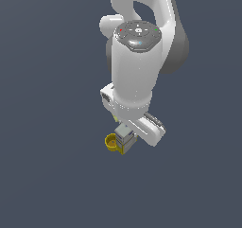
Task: Pick up a designated object from a clutter of objects.
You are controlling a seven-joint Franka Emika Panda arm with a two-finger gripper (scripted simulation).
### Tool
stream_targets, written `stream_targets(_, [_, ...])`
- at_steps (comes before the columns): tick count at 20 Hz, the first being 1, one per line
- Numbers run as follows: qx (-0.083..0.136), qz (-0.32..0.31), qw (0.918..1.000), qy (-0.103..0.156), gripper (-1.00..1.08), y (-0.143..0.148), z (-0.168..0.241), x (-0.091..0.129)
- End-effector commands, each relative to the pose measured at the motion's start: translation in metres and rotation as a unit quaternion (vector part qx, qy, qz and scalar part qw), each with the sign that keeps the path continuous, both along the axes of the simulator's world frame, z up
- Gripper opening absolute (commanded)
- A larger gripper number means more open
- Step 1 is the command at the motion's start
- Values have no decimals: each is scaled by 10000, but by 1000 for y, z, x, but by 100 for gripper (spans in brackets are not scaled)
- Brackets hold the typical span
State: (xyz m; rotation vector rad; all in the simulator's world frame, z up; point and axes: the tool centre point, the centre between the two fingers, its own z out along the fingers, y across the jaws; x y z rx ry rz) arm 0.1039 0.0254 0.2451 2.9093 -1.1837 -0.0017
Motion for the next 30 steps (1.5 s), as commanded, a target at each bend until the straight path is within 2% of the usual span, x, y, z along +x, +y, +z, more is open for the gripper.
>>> stream_targets(1, [0, 0, 10000, -6, -100, -2, 28, -9])
stream_targets(9, [0, 0, 10000, -6, -100, -7, 116, -37])
stream_targets(16, [0, 0, 10000, -6, -100, -10, 173, -53])
stream_targets(23, [0, 0, 10000, -6, -100, -12, 203, -61])
stream_targets(30, [0, 0, 10000, -6, -100, -12, 205, -60])
